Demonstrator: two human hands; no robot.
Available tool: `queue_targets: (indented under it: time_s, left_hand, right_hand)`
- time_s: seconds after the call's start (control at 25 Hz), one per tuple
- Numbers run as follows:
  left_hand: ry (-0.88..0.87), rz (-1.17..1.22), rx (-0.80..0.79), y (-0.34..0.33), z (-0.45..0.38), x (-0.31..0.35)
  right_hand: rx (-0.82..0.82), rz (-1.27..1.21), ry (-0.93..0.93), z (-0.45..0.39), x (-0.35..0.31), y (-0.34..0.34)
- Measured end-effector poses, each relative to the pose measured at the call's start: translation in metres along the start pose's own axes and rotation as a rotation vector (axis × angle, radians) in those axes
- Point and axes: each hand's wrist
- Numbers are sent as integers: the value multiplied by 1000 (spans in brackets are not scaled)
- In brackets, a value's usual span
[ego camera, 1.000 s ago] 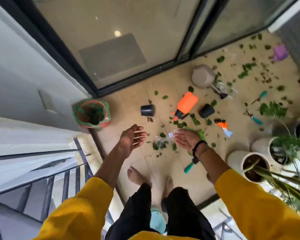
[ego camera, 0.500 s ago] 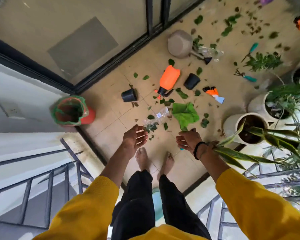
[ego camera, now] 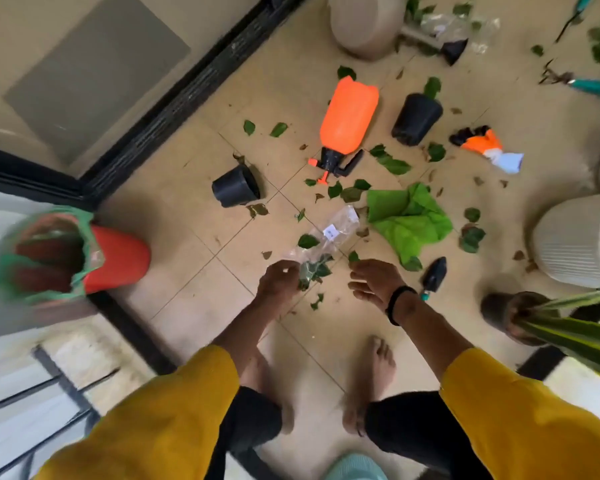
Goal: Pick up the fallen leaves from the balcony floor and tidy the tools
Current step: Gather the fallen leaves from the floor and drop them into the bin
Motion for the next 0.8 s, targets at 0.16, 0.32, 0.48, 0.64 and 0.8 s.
queue_targets:
  time_s: [0.16, 0.32, 0.48, 0.64, 0.8]
  left_hand:
    - [-384, -652, -161, -19, -140, -43]
    - [-537, -1149, -333, -35, -204, -37]
    - [-360, -1499, -344, -53, -214, -2]
    - [-235, -1734, -287, -79, -171, 48]
    - [-266, -1701, -234, -70, -129, 83]
  right_hand:
    - [-90, -76, -81, -152, 40, -53]
    - [-170, -205, 12, -239, 52, -65]
    - [-15, -51, 234, -278, 40, -49]
    - [112, 149, 461, -243, 30, -23]
    - [165, 472, 576, -219, 31, -2]
Point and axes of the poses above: each hand's wrist, its own z-axis away from the middle knuckle, its own y-axis out of the back of the hand, x = y × z, and after that the axes turned 4 degrees about z, right-handed
